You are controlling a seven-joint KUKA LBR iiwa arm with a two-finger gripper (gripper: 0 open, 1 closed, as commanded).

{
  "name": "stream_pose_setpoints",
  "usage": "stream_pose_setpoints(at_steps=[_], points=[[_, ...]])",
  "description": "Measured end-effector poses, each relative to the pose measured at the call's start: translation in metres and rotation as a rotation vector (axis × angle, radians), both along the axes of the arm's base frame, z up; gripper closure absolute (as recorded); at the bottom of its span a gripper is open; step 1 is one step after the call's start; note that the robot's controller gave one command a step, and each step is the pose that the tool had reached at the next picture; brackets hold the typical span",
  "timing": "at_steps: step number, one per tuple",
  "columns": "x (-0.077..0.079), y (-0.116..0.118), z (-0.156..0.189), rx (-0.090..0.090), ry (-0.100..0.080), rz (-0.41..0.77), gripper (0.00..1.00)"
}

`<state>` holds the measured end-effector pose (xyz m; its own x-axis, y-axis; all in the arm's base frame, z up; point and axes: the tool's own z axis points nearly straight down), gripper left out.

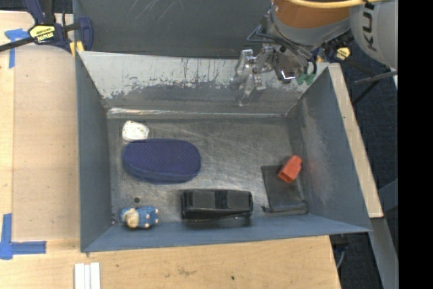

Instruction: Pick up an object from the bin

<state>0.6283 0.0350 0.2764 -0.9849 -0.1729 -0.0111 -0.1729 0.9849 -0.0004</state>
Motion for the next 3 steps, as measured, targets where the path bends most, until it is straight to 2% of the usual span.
stream_pose_setpoints(at_steps=[1,2,3], points=[[-0.029,0.006,-0.158,-0.001,0.016,0.014,1.0],[-0.011,0.049,-0.047,-0.003,0.0,0.361,1.0],[-0.014,0.098,-0.124,0.0,0.013,0.212,1.0]])
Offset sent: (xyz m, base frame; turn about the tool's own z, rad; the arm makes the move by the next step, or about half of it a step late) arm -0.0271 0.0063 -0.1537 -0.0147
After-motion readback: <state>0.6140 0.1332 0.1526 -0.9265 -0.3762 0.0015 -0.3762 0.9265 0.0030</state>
